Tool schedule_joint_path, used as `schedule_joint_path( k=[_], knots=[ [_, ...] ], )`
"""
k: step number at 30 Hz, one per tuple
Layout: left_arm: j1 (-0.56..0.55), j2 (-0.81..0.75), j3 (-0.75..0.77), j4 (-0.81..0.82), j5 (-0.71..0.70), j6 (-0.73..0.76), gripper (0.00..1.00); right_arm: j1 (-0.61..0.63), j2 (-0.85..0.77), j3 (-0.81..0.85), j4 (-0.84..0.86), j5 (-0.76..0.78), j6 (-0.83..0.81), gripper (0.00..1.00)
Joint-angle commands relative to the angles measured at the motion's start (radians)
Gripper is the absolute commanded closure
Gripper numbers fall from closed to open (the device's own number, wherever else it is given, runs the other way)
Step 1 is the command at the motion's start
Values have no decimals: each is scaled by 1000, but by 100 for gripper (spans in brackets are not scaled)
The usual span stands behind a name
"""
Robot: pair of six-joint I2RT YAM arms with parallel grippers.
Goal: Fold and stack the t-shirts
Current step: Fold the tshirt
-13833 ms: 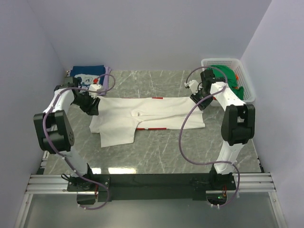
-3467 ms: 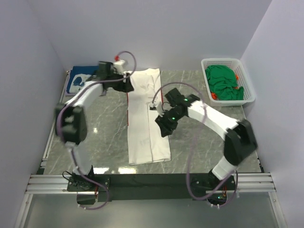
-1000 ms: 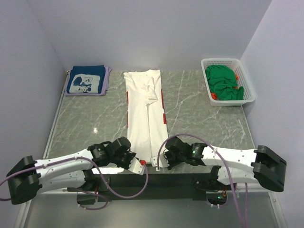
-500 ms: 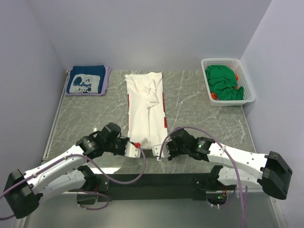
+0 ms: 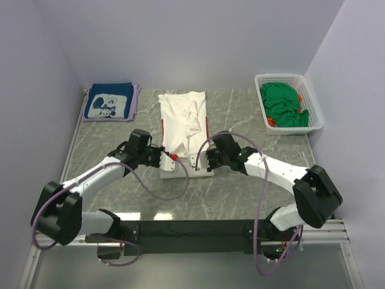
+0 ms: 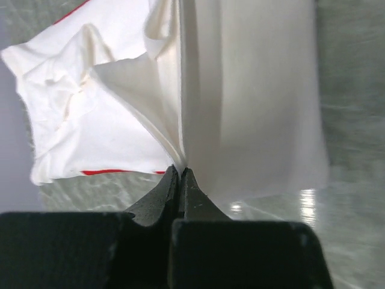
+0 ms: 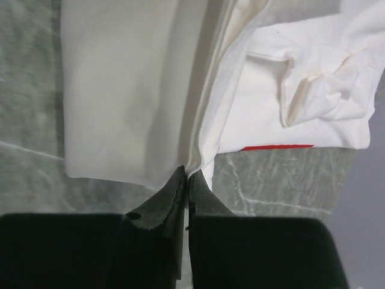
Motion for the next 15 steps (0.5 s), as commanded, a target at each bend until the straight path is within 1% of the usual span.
schedule_joint_path(
  k=[1,6,9,15],
  knots=[
    [70,95,104,91,69,128,99,-58,72,97,23,-17,-82,100],
    [122,219,196,106,106,203,99,-128,204,253,15,-46,-102,100],
    [147,290,253,132,116,225,99,-154,299,324,19,-57,-124,100],
    [182,438,345,175,124,236,99,-184,427,437,26,-57,-125,100]
  ],
)
